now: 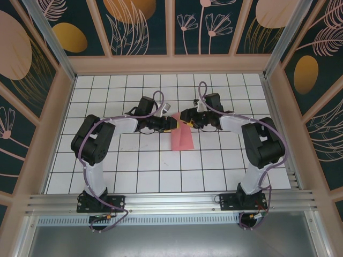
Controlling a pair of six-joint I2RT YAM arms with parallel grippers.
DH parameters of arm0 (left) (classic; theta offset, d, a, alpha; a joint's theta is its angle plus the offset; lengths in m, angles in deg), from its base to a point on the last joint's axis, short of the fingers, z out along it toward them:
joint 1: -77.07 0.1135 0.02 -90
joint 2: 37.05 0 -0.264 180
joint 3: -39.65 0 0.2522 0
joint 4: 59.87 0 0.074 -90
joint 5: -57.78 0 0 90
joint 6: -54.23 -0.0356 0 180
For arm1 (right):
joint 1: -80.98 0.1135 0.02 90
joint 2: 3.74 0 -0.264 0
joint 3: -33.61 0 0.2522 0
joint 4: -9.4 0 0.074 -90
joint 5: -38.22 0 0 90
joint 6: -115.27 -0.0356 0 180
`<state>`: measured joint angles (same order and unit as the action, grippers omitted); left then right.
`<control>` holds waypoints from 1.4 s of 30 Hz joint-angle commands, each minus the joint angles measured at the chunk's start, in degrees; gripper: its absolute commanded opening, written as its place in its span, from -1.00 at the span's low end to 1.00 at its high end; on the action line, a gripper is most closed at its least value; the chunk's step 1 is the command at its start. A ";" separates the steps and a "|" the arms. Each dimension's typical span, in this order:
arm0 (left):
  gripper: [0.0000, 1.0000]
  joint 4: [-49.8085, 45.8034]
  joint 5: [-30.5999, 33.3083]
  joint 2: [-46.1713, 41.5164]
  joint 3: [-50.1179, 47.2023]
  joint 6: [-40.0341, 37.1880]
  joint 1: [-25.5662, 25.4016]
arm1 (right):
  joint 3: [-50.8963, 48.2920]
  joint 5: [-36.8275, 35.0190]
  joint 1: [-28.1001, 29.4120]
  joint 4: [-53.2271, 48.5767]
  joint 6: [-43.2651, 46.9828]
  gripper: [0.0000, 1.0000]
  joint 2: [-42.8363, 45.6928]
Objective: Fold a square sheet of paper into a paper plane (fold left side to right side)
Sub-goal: First fold in half a square sheet of paper at the center of the table.
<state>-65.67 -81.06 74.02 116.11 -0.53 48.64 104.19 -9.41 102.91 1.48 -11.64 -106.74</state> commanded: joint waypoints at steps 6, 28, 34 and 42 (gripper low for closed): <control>0.01 1.04 1.08 -0.01 1.38 -0.03 -0.23 | 1.17 -0.14 0.67 -0.40 -0.05 -0.49 -1.82; 0.10 -13.57 24.58 0.08 4.46 -0.62 -4.00 | 4.05 -7.56 -1.37 -9.20 7.20 -0.76 -4.07; 0.07 -15.12 26.07 2.68 6.08 -0.97 -4.75 | 3.78 -8.72 -1.52 -9.87 7.90 -0.65 -4.08; 0.07 -16.64 26.91 4.67 7.65 -1.64 -5.76 | 2.65 -13.66 -2.71 -13.35 9.83 -0.07 0.47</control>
<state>-79.94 -54.72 77.15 122.34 -1.42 43.70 107.20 -19.74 101.30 -9.29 -3.44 -110.06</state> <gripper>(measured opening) 0.534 0.447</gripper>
